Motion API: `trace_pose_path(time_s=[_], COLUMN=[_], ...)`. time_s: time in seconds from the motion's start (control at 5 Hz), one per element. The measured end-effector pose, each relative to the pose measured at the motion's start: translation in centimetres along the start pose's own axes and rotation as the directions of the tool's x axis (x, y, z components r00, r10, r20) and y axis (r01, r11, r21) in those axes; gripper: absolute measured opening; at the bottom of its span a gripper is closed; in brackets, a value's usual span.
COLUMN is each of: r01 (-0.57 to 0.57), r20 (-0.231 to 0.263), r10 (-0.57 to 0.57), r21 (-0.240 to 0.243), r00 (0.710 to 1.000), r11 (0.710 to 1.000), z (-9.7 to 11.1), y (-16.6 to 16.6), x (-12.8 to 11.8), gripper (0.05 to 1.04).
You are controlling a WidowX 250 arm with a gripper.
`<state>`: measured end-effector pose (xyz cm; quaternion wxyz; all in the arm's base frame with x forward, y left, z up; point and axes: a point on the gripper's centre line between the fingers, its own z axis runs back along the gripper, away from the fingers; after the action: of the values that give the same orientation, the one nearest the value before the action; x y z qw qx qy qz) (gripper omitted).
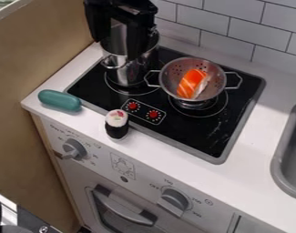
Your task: Put the sushi to the left silver pot
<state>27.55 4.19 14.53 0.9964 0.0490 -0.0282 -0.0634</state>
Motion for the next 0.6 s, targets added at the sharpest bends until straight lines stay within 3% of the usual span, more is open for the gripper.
trace_pose_path(time_s=[0.6], r01=[-0.041], r20=[-0.024], r10=[0.041], r21=[-0.005], r00=[0.999], r11=[0.999], z=[-1.7], y=[-0.8], x=[-0.5], gripper=[1.001])
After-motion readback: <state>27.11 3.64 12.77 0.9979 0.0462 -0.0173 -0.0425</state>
